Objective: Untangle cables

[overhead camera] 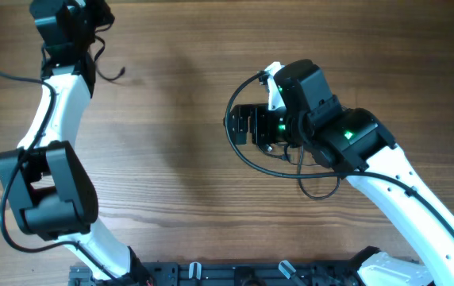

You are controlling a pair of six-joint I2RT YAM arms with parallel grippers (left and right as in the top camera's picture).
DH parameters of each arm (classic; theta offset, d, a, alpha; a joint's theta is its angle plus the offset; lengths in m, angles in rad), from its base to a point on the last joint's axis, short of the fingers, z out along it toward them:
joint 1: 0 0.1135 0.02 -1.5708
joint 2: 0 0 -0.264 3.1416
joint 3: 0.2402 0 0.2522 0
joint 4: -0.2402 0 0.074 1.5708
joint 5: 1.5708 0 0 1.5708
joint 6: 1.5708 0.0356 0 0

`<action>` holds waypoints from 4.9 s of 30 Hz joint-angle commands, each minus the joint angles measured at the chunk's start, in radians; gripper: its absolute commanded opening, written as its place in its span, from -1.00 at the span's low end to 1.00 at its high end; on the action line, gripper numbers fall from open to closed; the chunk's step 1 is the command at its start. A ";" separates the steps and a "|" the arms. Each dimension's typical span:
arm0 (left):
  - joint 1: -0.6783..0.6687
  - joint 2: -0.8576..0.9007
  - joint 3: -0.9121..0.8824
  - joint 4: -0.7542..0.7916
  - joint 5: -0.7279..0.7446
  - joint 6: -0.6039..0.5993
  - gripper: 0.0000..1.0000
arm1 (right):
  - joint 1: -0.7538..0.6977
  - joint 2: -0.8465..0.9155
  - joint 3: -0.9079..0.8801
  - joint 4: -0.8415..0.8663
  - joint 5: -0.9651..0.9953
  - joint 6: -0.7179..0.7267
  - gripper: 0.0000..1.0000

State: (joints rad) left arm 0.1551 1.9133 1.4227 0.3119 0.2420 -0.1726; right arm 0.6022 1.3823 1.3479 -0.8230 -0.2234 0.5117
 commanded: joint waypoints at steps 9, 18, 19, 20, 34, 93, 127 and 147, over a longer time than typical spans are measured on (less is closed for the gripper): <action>0.289 0.198 0.001 -0.037 -0.224 0.331 1.00 | 0.000 0.009 0.000 -0.021 0.021 0.015 0.99; 0.267 0.078 0.001 -0.203 -0.166 0.108 1.00 | 0.000 0.009 0.000 -0.036 0.013 0.015 0.99; 0.267 0.082 0.001 -0.256 -0.225 0.018 1.00 | 0.000 0.009 0.000 -0.040 0.013 0.014 0.99; 0.267 0.089 0.001 -0.325 -0.329 -0.122 1.00 | 0.000 0.009 0.000 -0.044 0.014 0.014 0.99; 0.254 0.178 0.001 -0.490 -0.407 -0.499 0.84 | 0.000 0.029 0.000 -0.054 0.014 0.015 1.00; 0.222 0.238 0.001 -0.172 0.027 0.678 1.00 | 0.000 0.043 0.000 -0.060 -0.024 0.065 1.00; 0.516 0.288 0.001 -0.552 -0.195 0.179 0.45 | 0.000 0.043 0.000 -0.054 -0.063 0.042 0.99; 0.515 0.316 0.034 -0.323 -0.215 0.263 -0.92 | 0.000 0.043 0.000 -0.059 -0.069 0.068 0.99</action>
State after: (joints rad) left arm 0.6697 2.2181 1.4265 -0.0711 0.0277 0.0277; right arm 0.6022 1.4158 1.3479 -0.8825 -0.2806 0.5652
